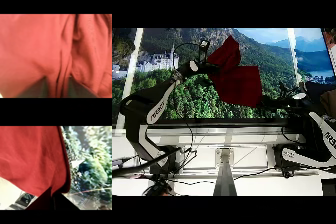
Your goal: Fold the clothes and pants, and hang the long-sleeved shirts on hangers.
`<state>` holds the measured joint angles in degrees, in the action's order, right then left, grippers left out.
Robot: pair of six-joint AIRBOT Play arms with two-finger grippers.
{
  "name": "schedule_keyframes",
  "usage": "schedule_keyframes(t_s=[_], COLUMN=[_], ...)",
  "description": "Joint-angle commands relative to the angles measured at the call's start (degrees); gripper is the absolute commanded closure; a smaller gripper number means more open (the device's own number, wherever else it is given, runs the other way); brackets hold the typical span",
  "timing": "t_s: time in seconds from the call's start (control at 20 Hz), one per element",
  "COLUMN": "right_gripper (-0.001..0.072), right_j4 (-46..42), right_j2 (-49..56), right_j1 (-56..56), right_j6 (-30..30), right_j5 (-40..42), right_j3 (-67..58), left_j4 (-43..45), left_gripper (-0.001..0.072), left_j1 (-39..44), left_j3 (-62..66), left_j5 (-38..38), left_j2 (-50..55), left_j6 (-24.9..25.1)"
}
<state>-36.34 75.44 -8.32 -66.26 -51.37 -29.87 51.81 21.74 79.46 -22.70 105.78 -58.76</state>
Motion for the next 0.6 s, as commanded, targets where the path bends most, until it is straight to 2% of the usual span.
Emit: schedule_keyframes(t_s=[0.0,0.1,0.25,0.55], right_gripper=[0.0701,0.0701,0.0701,0.0702], right_j4=[0.0,-0.1,-2.9,-4.5], right_j2=[-0.2,-1.8,-6.6,-23.3], right_j1=[0.0,0.0,0.0,-0.5], right_j6=[0.8,2.9,2.9,2.3], right_j5=[0.0,0.1,0.7,7.4], right_j3=[0.0,-0.2,-3.2,-18.5], left_j4=[0.5,0.5,0.5,1.2], left_gripper=[0.0692,0.0692,0.0692,0.0691], left_j1=[-0.9,-2.3,-4.9,-8.9], left_j3=[0.1,0.1,0.1,0.1], left_j5=[4.1,5.9,6.0,5.6], left_j2=[-0.6,-3.1,-9.4,-28.9], left_j6=[0.0,0.0,1.4,1.4])
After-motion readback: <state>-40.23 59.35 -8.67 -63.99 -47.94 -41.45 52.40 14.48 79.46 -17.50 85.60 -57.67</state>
